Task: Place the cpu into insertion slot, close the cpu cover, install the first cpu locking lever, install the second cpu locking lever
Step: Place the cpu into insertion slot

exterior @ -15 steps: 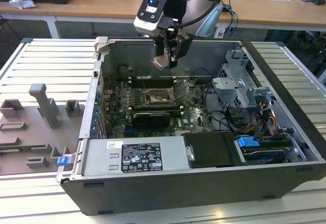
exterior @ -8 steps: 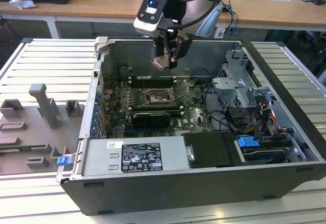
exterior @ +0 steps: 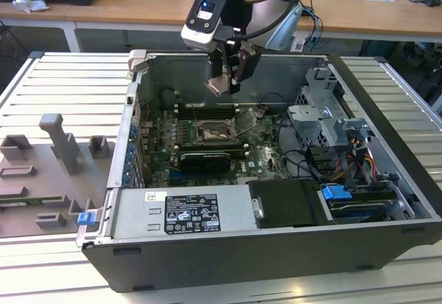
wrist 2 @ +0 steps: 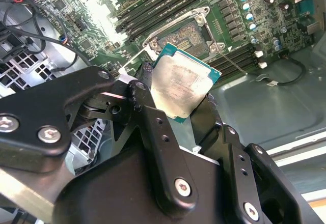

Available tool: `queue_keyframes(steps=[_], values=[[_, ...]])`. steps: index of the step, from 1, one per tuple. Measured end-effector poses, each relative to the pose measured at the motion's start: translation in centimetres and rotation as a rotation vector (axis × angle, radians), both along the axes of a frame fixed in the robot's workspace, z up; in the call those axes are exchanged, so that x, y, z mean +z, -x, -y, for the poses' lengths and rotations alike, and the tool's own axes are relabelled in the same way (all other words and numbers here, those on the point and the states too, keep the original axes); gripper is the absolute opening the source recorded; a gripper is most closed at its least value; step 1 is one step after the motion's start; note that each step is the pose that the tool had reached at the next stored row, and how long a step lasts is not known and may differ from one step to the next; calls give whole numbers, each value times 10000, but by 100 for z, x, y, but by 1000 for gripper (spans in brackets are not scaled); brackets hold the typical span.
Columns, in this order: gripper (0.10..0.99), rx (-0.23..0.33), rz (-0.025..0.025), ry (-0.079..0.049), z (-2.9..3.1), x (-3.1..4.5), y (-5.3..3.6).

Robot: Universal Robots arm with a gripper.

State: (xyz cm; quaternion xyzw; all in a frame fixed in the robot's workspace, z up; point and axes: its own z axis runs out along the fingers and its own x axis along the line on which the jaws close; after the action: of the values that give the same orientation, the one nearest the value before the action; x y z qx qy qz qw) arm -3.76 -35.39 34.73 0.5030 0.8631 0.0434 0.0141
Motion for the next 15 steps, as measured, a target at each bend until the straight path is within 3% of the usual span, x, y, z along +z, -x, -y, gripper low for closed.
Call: queue_keyframes(steps=[15], values=[[541,-69,0,0,0,-42,0]])
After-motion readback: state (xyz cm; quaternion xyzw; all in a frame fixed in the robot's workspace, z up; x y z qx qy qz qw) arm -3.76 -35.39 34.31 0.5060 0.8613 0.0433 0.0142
